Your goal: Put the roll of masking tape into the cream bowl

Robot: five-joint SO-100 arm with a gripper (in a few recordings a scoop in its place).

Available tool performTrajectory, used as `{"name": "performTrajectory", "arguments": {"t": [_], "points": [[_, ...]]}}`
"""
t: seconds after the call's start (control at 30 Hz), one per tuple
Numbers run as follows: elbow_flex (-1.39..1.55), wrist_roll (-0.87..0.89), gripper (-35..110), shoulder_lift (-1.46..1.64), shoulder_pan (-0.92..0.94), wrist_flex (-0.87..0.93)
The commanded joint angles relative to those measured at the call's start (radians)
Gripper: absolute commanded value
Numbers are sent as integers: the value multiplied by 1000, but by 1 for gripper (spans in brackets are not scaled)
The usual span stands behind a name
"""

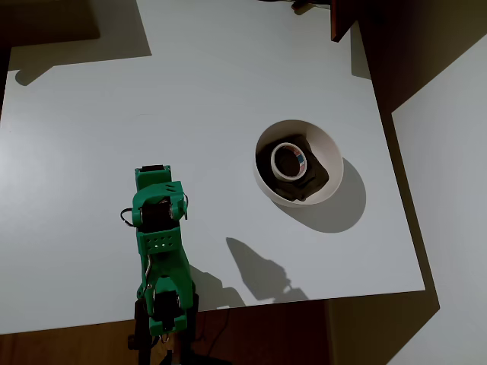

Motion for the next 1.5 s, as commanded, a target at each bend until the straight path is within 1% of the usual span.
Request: {"name": "performTrajectory", "arguments": {"t": [0.0,0.23,0.47,0.77,0.9,1.47], "points": [[137,-8,-8,100,-8,-69],[403,-28,-8,209,20,-164],[614,-61,-8,341,48,-213],[848,-91,-8,594,38,-187],[956,-95,-8,782,37,-112],[992,-46,-8,816,41,-72]]}}
